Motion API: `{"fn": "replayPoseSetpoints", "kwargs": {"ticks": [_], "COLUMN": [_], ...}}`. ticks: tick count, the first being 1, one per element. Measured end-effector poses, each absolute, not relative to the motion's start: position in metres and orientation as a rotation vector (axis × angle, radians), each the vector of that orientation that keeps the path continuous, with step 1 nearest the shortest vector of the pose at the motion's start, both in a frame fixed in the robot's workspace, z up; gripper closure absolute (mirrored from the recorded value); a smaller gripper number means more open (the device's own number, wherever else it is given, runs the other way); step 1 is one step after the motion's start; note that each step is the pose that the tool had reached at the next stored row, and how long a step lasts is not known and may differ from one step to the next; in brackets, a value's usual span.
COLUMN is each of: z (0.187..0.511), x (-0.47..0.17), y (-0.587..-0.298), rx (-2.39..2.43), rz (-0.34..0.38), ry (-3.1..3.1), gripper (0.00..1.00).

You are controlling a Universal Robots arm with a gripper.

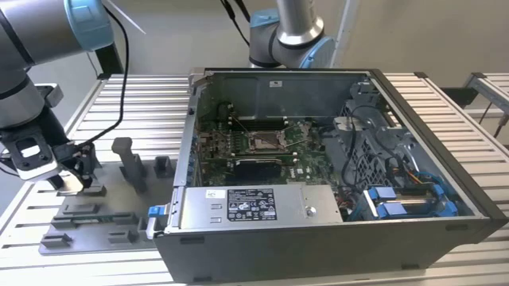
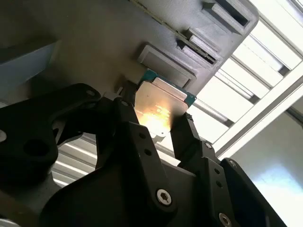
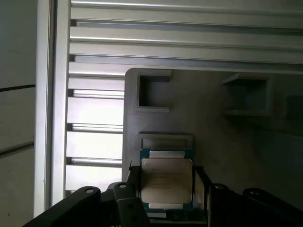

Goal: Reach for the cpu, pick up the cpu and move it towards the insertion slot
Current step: 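Pick up the cpu and move it towards the insertion slot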

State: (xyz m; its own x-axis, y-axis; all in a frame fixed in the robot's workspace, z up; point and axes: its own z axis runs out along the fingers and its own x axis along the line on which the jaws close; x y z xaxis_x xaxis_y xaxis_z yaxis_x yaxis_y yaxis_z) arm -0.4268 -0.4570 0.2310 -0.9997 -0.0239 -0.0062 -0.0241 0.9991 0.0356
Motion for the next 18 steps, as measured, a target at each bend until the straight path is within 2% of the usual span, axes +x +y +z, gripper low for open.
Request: {"fn": "replayPoseSetpoints", "kwargs": {"ticks": [18], "z": [0.278], "x": [-0.427], "y": [-0.457], "rx": [-0.038], "rz": [0.056], "ry": [3.135], "gripper": [1.0]}}
